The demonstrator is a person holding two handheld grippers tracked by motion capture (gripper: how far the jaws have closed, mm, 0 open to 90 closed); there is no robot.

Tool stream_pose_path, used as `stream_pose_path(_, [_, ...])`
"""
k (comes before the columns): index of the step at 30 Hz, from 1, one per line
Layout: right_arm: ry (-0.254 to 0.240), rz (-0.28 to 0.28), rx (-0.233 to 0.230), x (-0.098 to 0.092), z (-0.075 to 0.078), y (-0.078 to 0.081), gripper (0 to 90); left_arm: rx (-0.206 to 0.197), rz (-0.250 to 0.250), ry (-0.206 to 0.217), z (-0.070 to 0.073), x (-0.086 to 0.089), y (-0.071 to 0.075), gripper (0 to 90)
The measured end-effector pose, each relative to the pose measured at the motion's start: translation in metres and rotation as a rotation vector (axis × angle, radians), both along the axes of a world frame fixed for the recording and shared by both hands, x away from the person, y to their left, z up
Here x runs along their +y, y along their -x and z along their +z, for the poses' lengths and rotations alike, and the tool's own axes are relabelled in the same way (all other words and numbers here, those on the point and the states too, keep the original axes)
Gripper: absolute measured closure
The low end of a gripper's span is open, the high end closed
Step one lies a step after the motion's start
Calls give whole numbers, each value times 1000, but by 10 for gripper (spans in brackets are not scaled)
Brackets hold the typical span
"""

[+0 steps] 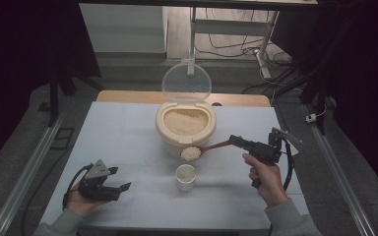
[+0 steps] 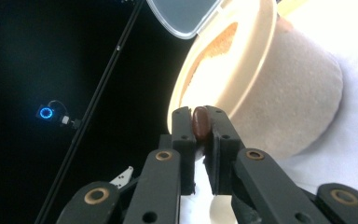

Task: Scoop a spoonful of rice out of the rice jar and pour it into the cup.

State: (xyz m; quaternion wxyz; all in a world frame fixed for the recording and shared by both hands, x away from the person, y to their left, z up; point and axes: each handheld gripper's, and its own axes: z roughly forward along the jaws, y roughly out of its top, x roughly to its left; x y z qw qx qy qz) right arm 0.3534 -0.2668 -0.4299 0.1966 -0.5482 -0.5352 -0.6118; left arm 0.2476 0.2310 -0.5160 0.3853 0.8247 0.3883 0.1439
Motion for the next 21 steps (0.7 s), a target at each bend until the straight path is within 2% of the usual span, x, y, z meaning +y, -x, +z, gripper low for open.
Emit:
stream_pose_path(7, [22,16,24,-1,-13,3,826,1,1,0,0,0,0,231])
stream_pose_path(11, [54,19,28,-1,-17,3,827,1,0,-1,0,0,0,231])
stream_pose_path(21, [142,32,4,7,-18,2,827,1,0,-1,0,0,0,231])
